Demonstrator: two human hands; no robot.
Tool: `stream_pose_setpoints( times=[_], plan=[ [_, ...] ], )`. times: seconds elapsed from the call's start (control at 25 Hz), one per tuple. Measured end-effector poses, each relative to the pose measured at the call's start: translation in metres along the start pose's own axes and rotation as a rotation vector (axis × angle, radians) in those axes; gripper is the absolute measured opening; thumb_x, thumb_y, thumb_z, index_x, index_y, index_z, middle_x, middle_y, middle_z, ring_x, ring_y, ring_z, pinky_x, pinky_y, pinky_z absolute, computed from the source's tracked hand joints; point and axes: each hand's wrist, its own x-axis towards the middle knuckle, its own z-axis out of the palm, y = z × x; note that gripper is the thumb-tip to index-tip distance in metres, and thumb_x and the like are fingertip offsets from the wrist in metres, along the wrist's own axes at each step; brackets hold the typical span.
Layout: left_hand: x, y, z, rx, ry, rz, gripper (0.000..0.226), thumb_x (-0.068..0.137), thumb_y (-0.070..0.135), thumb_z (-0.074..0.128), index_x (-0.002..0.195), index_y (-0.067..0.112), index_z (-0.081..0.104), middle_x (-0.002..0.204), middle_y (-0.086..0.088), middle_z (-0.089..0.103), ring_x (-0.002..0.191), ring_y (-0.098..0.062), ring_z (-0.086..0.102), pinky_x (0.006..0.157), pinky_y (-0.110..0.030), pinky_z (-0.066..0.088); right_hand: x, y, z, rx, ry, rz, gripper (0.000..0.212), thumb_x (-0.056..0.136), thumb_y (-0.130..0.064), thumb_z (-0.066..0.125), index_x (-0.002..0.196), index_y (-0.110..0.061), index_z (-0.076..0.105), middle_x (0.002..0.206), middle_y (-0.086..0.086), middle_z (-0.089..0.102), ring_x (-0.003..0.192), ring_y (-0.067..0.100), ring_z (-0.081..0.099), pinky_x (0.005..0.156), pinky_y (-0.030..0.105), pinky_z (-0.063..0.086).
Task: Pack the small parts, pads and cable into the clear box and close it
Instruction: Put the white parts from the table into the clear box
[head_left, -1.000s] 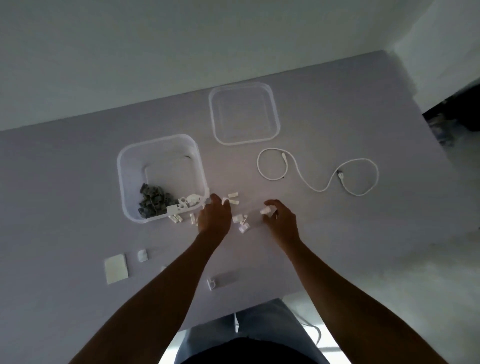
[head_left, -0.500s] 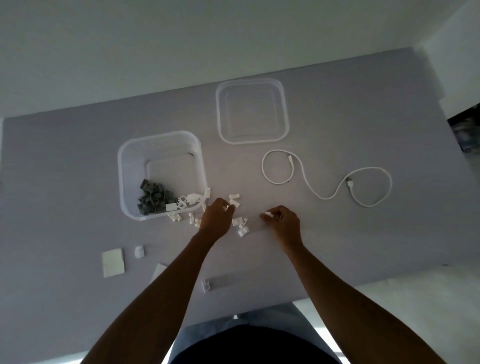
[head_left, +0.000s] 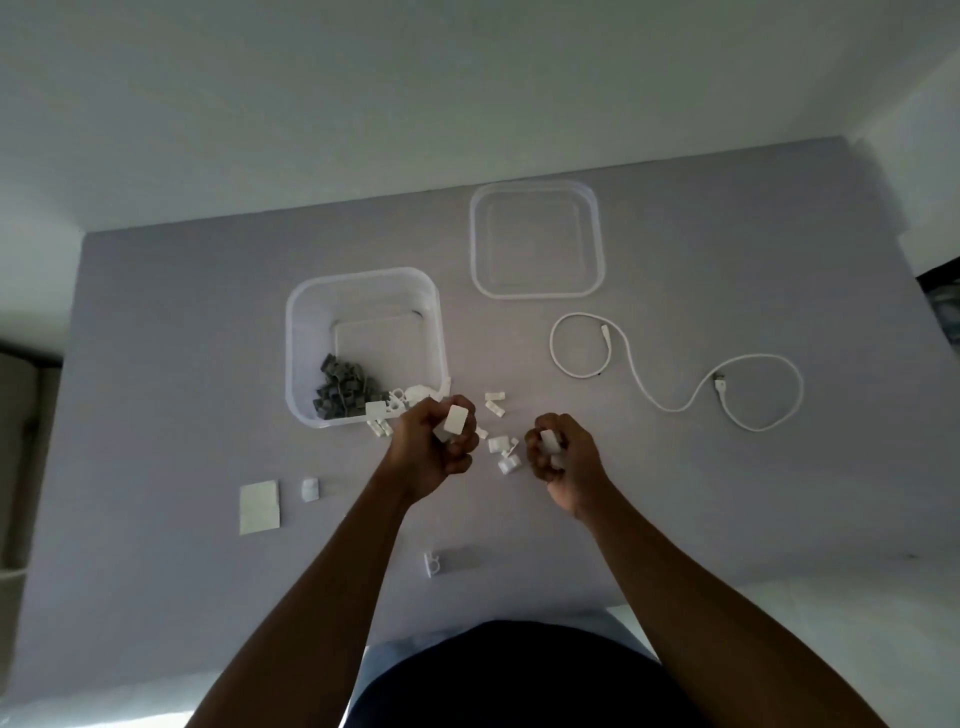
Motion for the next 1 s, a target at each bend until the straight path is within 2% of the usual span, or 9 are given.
stream_pose_setpoints(
  times=[0.2,0.32,0.44,0.52,0.6,0.68,0.84,0.92,1.0],
  plan=[
    [-0.009,0.013,0.008,-0.025,0.013,-0.011,0.02,0.087,0.028,0.041,0.073,0.016,0.05,0.065,-0.002,0.045,0.047,-0.011,0.028,0.044,-0.021,0.014,0.013,0.004,0.012,-0.472,0.078,-0.18,0.026,0.088,-0.022,0.065,0.071,-0.004,0.057,0.063,0.01,0.056,0.041,0.015,0.038,0.041,0.022,0.023],
    [-0.011,0.011,0.009,-0.023,0.099,0.002,0.021,0.092,0.03,0.051,0.073,0.021,0.05,0.062,0.004,0.045,0.043,-0.007,0.026,0.04,-0.02,0.013,0.03,0.012,0.011,-1.191,0.098,-0.519,0.02,0.08,-0.026,0.071,0.074,-0.008,0.067,0.07,0.0,0.069,0.058,0.013,0.059,0.056,0.025,0.046],
    [-0.014,0.006,0.004,-0.007,0.153,0.021,0.013,0.092,0.024,0.054,0.08,0.02,0.053,0.062,0.005,0.049,0.039,-0.005,0.025,0.039,-0.02,0.011,0.04,0.02,0.011,-1.639,-0.027,-0.613,0.012,0.078,-0.02,0.064,0.079,-0.012,0.073,0.078,0.002,0.073,0.069,0.017,0.067,0.071,0.032,0.057],
    [-0.016,0.003,-0.001,-0.05,0.152,0.019,0.011,0.092,0.025,0.057,0.082,0.02,0.057,0.065,0.005,0.049,0.038,-0.004,0.024,0.039,-0.02,0.011,0.04,0.023,0.013,-1.534,-0.081,-0.605,0.015,0.084,-0.016,0.063,0.081,-0.009,0.076,0.069,-0.005,0.072,0.063,0.007,0.066,0.068,0.03,0.055],
    [-0.017,0.001,-0.007,-0.124,0.122,0.016,0.012,0.093,0.028,0.057,0.084,0.02,0.06,0.065,0.006,0.048,0.037,-0.004,0.025,0.037,-0.019,0.012,0.027,0.024,0.022,-1.172,-0.147,-0.482,0.014,0.088,-0.013,0.068,0.097,-0.009,0.078,0.072,-0.01,0.07,0.057,-0.002,0.061,0.061,0.02,0.046],
    [-0.02,0.0,-0.013,-0.16,0.105,0.023,0.014,0.093,0.03,0.055,0.084,0.02,0.06,0.066,0.005,0.049,0.038,-0.003,0.027,0.034,-0.017,0.017,0.015,0.023,0.028,-0.808,-0.177,-0.238,0.019,0.091,-0.017,0.067,0.108,-0.016,0.076,0.079,-0.003,0.07,0.052,0.003,0.051,0.05,0.021,0.034],
    [-0.029,-0.004,-0.026,-0.209,0.13,0.067,0.015,0.092,0.029,0.055,0.083,0.018,0.056,0.064,0.005,0.048,0.036,-0.003,0.028,0.031,-0.015,0.021,0.009,0.03,0.032,-0.477,-0.178,0.001,0.023,0.09,-0.01,0.049,0.094,-0.011,0.071,0.086,0.011,0.067,0.052,0.014,0.042,0.045,0.02,0.021],
    [-0.033,-0.006,-0.033,-0.223,0.164,0.069,0.02,0.094,0.031,0.053,0.08,0.018,0.054,0.062,0.005,0.046,0.037,-0.003,0.027,0.033,-0.016,0.016,0.009,0.034,0.036,-0.433,-0.139,0.048,0.024,0.086,-0.01,0.046,0.088,-0.012,0.069,0.08,0.01,0.064,0.05,0.014,0.04,0.043,0.019,0.021],
    [-0.038,-0.009,-0.042,-0.198,0.218,0.06,0.024,0.096,0.034,0.053,0.077,0.02,0.052,0.063,0.006,0.046,0.039,-0.004,0.025,0.037,-0.018,0.012,0.013,0.041,0.039,-0.647,-0.04,-0.044,0.022,0.087,-0.011,0.049,0.083,-0.01,0.07,0.07,0.006,0.06,0.048,0.014,0.041,0.045,0.021,0.025]
  ],
)
